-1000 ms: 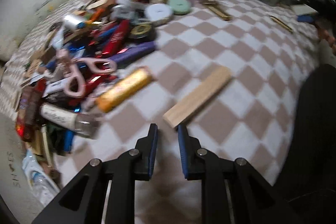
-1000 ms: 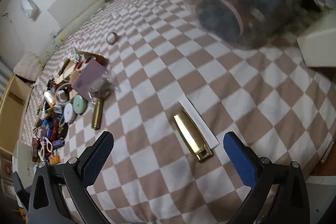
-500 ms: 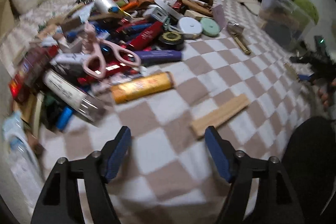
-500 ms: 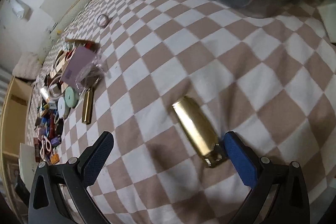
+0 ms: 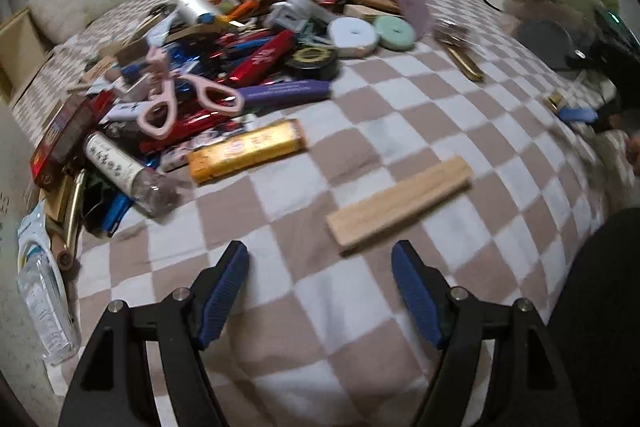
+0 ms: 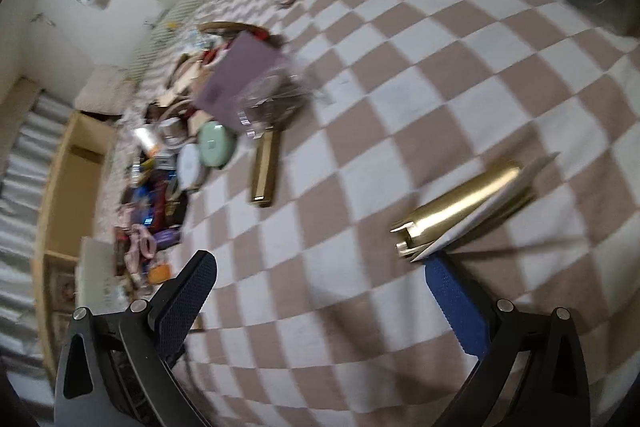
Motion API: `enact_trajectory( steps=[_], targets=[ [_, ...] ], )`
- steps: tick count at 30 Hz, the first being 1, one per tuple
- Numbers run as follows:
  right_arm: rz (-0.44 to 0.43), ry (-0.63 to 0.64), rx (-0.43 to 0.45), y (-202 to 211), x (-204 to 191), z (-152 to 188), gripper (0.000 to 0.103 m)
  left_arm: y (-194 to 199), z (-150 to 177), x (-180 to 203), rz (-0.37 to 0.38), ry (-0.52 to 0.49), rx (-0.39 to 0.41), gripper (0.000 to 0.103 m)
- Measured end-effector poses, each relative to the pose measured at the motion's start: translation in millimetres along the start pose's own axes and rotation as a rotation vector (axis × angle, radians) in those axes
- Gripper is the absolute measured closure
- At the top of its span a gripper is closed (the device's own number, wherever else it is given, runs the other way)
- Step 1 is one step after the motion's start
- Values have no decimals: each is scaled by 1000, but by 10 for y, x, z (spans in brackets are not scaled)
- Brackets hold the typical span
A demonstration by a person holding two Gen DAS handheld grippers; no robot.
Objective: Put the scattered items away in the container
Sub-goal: 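Lower the right tool onto the gold metal tube and close on it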
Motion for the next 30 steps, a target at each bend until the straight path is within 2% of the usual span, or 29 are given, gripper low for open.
enact_trajectory(
  steps=[5,9,12,15,17,19,21,25,30],
  targets=[
    [-31,-3,15,65,-1,-14,0,-121,-133,-145,-50,14,4,29],
    [26,42,49,226,61,-73,0,-224,-224,-216,-95,24,0,29],
    [92,80,41,336,162,-132,0,-235,-256,-250,-96,44,3,29],
    [221,206,29,390,209,-173,0,-177,-228,-214,-38,40,19,29],
    [326,319,18,396,220,-183,0,-142,-184,-193,-38,28,27,29],
    [386,402,-2,340,223,-172,0,-134,-138,-160,-29,26,19,29],
    [392,443,-32,255,251,-155,0,-106,-110,-116,15,43,15,29],
    [424,507,-36,120,310,-180,0,16,-117,20,92,27,48,29],
    [399,509,-52,2,366,-197,0,67,-147,185,136,-10,71,23]
  ],
)
Point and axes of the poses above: each gripper's, at about its wrist camera, not at the fingertips, and y roughly against the way its jaws point, x to its right, z to its underside, the point moved 7 cm from there along -y, roughly the way its jaws point, and after that the axes turned 13 degrees about -z, right-handed, at the moved point
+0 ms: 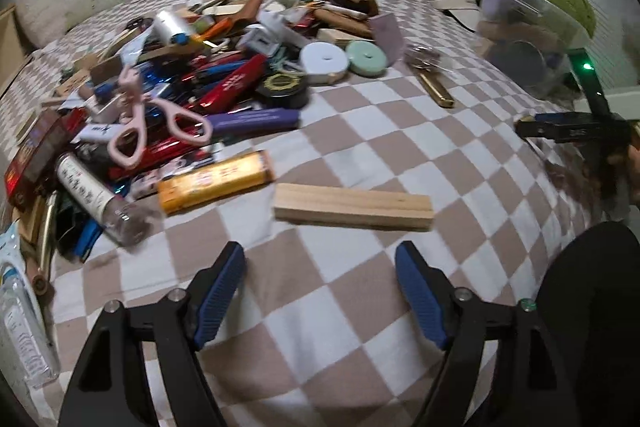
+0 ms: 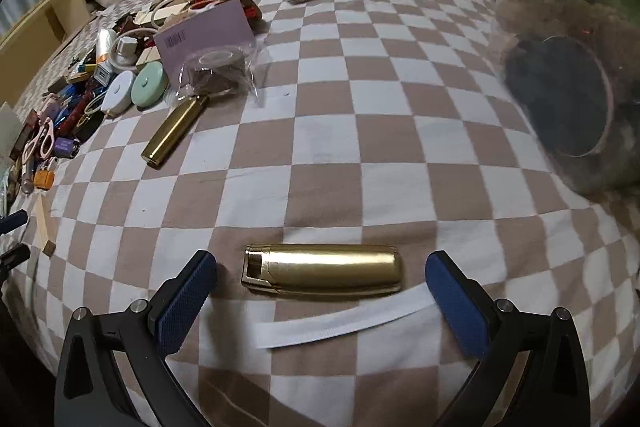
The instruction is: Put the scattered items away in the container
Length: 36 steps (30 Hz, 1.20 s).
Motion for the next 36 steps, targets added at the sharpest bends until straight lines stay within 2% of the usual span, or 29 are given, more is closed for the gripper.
enact_trajectory(
  steps=[6,10,11,19,30,33,36],
  targets=[
    [25,-8,22,-51,-22,-21,1,-45,-42,133,21,-45,5,22],
    [42,11,45,-21,-49,-26,25,-95,-48,181,11,-73,-3,22],
    [49,19,48,-14,-58,-21,28,-108,-55,197,12,-79,-2,21],
    [79,20,99,-16,-86,37,29,-177,-146,302,44,-73,-8,15],
    [80,11,126,-4,-104,80,29,-299,-268,440,59,-97,7,14],
    [79,10,129,-8,-110,85,29,-321,-296,426,101,-114,1,12],
    [75,8,132,-9,-110,89,29,-320,-322,404,178,-144,-27,11]
  ],
)
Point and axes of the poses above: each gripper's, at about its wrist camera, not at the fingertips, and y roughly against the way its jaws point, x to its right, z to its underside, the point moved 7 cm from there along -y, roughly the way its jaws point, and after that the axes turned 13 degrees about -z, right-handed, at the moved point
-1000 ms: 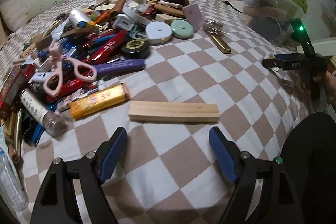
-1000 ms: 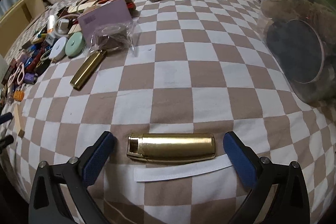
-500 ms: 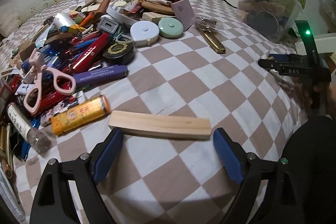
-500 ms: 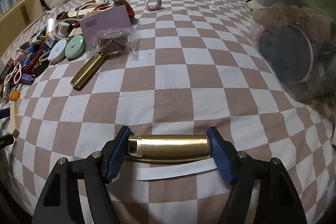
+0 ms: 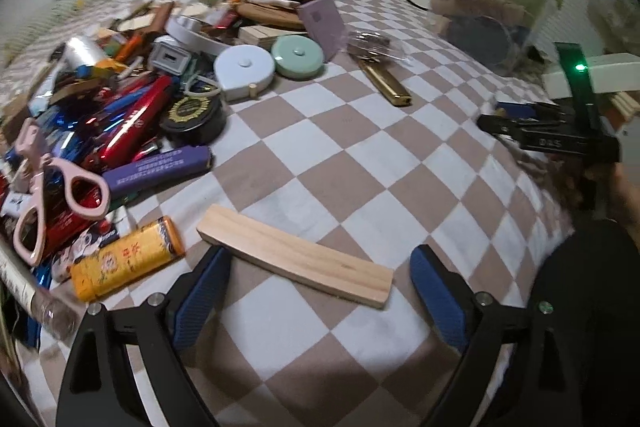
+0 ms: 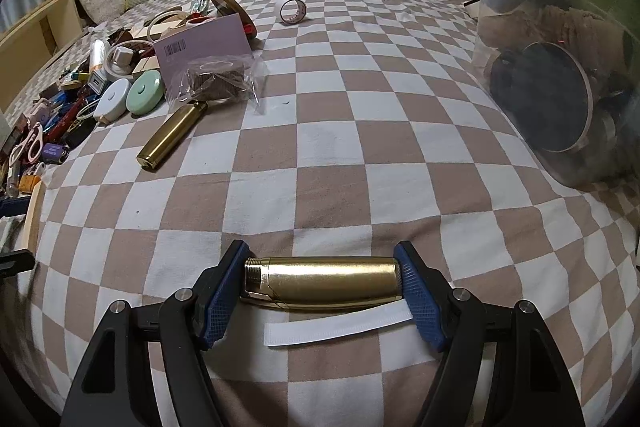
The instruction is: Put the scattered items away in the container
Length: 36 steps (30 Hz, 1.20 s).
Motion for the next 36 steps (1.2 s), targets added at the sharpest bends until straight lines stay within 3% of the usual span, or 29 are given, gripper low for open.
enact_trajectory(
  steps=[6,11,21,27,31,36],
  targets=[
    [-1,-5,11,-5,2,9,29,-22,-53,-50,141,-53,-56,11],
    [-5,-8,14,-10,5,5,28,-106,-143,-113,90,-122,-71,11],
    [-14,-14,22,-13,14,20,28,-208,-248,-90,79,-269,-82,11],
    [-16,-17,25,-7,20,27,28,-167,-183,65,114,-336,-86,11],
    [-15,-17,26,-7,25,24,28,-136,-103,156,135,-363,-101,1],
    [-17,-17,29,-6,29,16,28,-92,80,267,97,-465,-87,0]
  ],
)
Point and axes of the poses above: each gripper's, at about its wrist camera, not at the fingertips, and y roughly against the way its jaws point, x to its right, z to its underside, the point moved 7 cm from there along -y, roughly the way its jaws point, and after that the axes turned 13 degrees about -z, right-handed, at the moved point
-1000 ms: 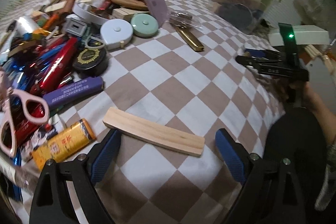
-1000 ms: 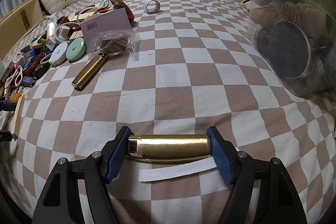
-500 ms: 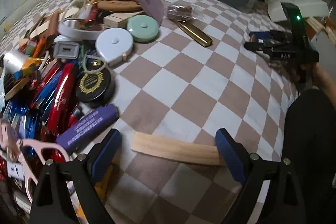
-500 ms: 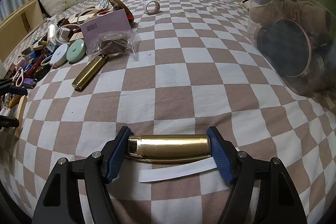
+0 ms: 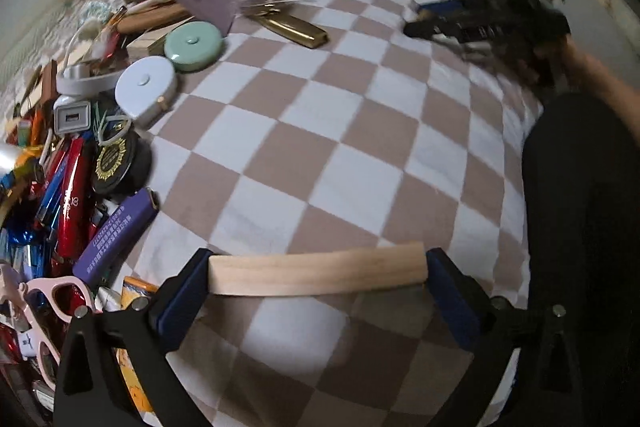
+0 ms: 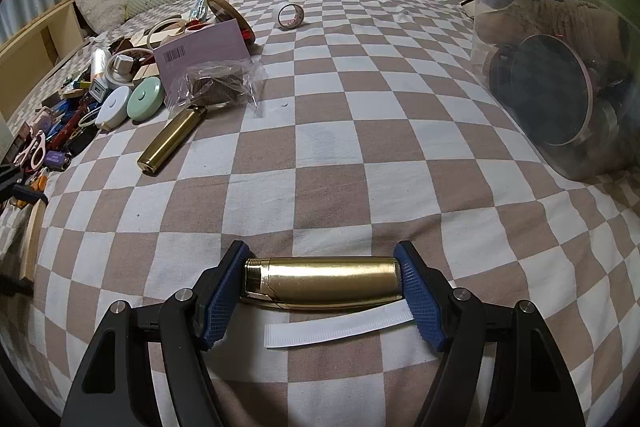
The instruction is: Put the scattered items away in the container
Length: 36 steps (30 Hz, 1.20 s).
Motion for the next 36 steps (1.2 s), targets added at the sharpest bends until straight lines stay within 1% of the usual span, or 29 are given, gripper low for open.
enact_trajectory(
  steps=[4,7,11,16,19,22,25,29,36],
  targets=[
    [0,0,-1,-3,3,1,28,23,19,-34,8,39,0,0],
    [1,1,0,-5,2,-1,28,26,32,-61,-5,90,-6,0],
    [8,6,-1,-12,7,-11,28,27,38,-86,-46,166,-5,0],
    [52,28,4,-9,-30,-7,28,-6,-8,-38,-101,215,3,0],
    [61,21,8,2,-31,-13,29,24,21,-53,-111,238,21,3],
    [78,20,5,16,-46,-24,29,55,68,-67,-131,271,28,3],
    [101,43,2,31,-112,-5,29,85,109,-78,-161,333,30,3],
    [96,59,-10,64,-183,37,29,116,140,-68,-203,391,31,3],
    [109,165,-41,165,-426,72,29,232,189,-171,-208,549,38,3]
  ],
)
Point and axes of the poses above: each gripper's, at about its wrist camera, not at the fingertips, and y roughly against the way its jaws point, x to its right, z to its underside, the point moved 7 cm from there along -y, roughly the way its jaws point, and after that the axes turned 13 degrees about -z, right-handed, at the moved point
